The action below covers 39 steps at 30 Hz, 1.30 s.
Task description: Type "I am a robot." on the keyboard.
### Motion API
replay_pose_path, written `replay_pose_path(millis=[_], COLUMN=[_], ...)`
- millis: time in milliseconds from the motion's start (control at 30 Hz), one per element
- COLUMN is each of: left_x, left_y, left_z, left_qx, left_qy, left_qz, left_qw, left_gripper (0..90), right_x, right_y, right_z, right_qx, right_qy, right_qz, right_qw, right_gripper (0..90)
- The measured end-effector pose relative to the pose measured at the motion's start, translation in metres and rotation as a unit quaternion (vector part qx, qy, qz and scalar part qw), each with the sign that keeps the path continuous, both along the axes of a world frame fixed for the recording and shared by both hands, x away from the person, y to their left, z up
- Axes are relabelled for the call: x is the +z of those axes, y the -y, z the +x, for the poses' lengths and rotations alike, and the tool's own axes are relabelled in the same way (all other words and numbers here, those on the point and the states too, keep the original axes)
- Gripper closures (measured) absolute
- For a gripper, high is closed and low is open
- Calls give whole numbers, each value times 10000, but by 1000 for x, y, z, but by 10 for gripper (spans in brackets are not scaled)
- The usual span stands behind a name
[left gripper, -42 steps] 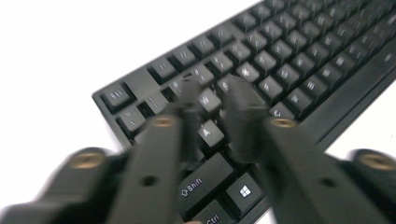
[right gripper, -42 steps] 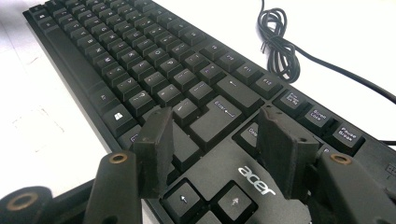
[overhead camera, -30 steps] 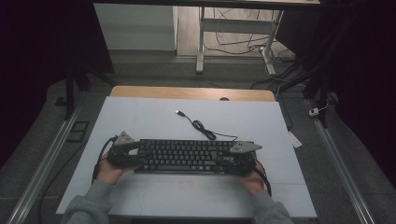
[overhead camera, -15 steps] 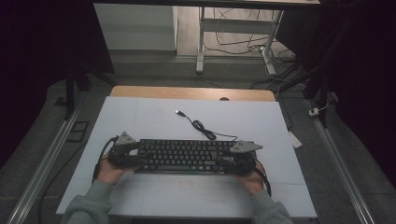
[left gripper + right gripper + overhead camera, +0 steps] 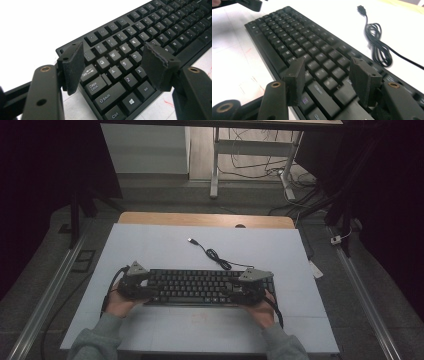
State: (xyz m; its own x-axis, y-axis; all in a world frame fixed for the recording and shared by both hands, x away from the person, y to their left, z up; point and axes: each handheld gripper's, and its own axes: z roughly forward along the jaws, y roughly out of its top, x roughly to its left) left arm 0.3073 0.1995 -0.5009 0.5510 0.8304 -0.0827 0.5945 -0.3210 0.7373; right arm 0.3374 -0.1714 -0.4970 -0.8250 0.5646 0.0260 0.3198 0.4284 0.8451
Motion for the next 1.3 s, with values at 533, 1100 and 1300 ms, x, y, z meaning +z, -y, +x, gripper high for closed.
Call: replay_pose_path(millis=[533, 1100, 1300], left_x=[-2, -3, -2], left_y=[3, 4, 4], left_z=[0, 1, 1], left_qx=[-31, -45, -56], left_qy=[-3, -17, -23], left_qz=[91, 107, 116], left_qw=[10000, 9999, 9999], left_gripper=[341, 340, 340], right_x=[1, -6, -14], right_y=[-35, -81, -87], right_z=[0, 15, 14], right_qx=[632, 882, 914], right_qy=[-64, -294, -391], right_qz=[-126, -392, -611], right_qw=[9979, 9949, 9932], right_gripper=[761, 896, 896])
